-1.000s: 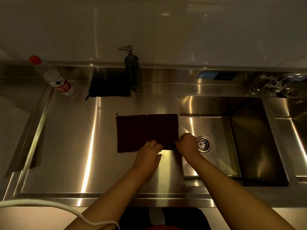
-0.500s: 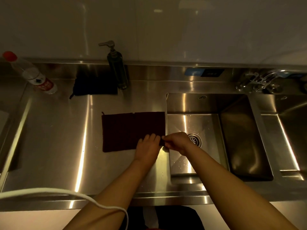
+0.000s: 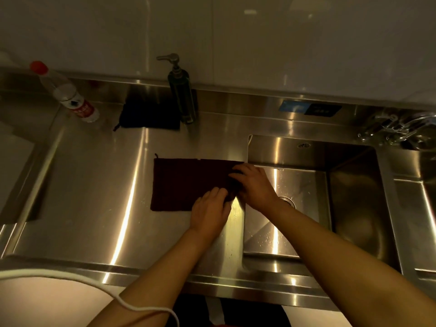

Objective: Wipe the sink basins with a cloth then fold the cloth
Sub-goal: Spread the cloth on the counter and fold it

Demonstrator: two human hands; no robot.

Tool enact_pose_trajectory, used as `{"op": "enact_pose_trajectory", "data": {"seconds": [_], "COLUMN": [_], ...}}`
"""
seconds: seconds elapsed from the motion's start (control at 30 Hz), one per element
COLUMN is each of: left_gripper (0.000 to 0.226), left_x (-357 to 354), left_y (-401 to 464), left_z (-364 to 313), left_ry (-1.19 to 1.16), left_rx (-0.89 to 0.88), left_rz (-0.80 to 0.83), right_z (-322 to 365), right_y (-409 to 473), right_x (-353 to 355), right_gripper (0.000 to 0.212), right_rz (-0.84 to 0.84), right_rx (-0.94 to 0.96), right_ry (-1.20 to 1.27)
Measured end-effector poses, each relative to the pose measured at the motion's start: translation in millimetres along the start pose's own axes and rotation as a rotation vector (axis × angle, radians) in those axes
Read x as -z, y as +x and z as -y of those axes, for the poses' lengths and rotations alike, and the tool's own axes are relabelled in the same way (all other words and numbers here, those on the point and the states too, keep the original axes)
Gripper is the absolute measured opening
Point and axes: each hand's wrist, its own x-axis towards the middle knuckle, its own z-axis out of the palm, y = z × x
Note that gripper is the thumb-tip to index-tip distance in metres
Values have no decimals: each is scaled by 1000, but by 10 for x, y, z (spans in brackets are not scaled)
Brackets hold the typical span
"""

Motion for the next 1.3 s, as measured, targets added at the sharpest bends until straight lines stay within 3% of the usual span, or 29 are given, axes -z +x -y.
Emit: {"op": "enact_pose_trajectory", "data": {"seconds": [0.33,0.57,1.13,1.3], "left_gripper": [24,15,12,19], "left_x": [88,231,2199,2404], "left_y": [-90,-147,938,858], "left_z": [28,76,461,504], "left_ry": [-17,-69,-247,-283], "left_rx": [-11,-33,-241,-345], "left_rz": [-50,-75,-407,-472], "right_z": [-235,-221,585,837], "right_y": [311,286,572,406], "right_x": [203,216,1804,2036], "right_gripper": [32,15,23,22], "right_rz": [-22,-48,-550,-661], "right_rx": [51,98,4,105], "right_ry": [-124,-25,266,204]}}
